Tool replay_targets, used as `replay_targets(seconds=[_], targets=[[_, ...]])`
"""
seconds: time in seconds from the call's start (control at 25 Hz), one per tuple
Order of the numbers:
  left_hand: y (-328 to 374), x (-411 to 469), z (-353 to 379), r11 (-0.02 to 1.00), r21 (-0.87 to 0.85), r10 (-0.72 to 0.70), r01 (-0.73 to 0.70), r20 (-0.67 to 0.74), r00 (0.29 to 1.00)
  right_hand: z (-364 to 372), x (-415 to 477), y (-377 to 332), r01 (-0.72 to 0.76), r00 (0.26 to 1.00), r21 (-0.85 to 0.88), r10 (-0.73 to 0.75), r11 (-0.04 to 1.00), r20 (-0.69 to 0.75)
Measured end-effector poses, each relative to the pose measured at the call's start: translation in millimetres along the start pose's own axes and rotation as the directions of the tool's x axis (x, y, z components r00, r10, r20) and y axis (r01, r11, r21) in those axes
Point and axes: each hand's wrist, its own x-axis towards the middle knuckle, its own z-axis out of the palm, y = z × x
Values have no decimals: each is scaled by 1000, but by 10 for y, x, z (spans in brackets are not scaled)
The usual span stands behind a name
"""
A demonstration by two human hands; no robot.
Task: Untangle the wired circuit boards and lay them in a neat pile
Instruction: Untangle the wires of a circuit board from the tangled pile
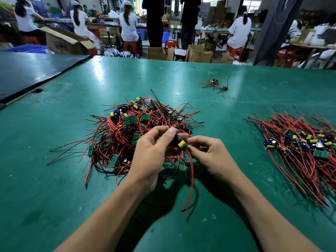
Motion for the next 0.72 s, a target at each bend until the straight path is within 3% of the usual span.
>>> replay_targets(seconds=[0.12, 0.32, 0.4, 0.48, 0.52, 0.6, 0.72], targets=[[21, 19, -29, 999, -1, 32, -32, -65, 997, 129, -52, -34, 32, 999, -103, -28, 994, 41], [-9, 31, -20, 997, -75, -24, 14, -142, 990, 147, -40, -120, 192, 974, -153, -207, 969, -91], [-4, 13, -19, 991, -123, -59, 51, -65, 996, 114, -11, -184, 102, 988, 96, -90, 990, -125], [8, -2, -19, 977, -178, -112, 116, 32, 993, 74, -2, -260, -83, 995, 467, 99, 881, -11], [13, 1, -18, 967, -191, -159, 168, 59, 985, 46, -6, -283, -189, 982, 566, 167, 803, 91], [13, 0, -17, 935, -188, -288, 300, 90, 953, -24, -35, -284, -355, 932, 567, 234, 743, 277], [7, -23, -13, 883, -99, -437, 459, 187, 880, -42, -67, -237, -454, 874, 401, 310, 796, 375]])
